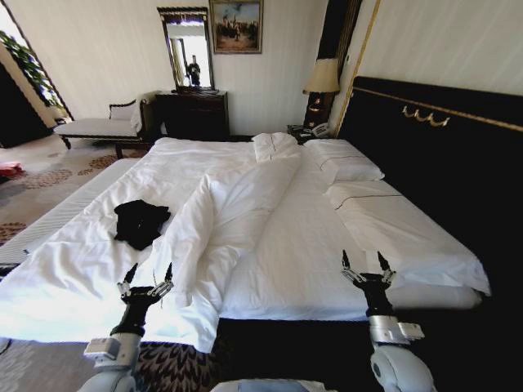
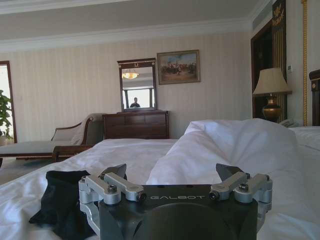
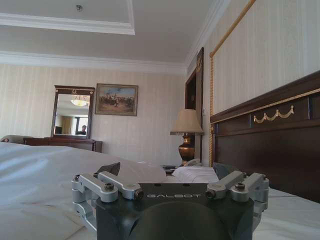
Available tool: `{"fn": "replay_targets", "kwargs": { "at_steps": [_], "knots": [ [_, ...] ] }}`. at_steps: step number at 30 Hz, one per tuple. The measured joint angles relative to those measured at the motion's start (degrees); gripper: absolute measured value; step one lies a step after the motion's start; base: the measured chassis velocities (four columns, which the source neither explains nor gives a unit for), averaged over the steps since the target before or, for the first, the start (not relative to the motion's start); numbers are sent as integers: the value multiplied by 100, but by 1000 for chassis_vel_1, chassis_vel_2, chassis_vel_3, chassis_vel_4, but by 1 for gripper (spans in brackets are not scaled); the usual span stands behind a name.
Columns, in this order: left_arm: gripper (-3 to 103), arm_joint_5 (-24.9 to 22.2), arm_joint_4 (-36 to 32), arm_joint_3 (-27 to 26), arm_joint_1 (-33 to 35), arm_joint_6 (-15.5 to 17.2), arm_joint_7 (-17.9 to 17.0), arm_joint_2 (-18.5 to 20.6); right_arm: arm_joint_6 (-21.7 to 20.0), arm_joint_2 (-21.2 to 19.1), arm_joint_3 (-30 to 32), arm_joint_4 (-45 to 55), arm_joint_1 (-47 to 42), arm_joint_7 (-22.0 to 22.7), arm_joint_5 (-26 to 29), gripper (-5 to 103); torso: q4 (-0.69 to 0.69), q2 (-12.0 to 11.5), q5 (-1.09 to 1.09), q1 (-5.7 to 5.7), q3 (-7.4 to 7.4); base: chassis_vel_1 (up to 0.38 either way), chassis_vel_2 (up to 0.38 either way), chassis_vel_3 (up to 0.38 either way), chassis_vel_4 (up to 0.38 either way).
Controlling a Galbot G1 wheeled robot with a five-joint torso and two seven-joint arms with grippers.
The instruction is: Fold the clothes on the bed.
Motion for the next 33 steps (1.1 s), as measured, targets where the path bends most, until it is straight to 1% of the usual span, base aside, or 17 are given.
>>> {"fn": "replay_targets", "kwargs": {
  "at_steps": [23, 33],
  "knots": [
    [100, -14, -266, -36, 90, -6, 0, 5, 38, 24, -37, -26, 6, -15, -127, 100, 0, 2, 0, -4, -1, 0, 0, 0, 0],
    [100, -11, -245, -18, 85, -3, 0, 13, 53, 56, -71, -51, 12, -17, -137, 100, 0, 2, 0, -4, -1, 0, 0, 0, 0]
  ]
}}
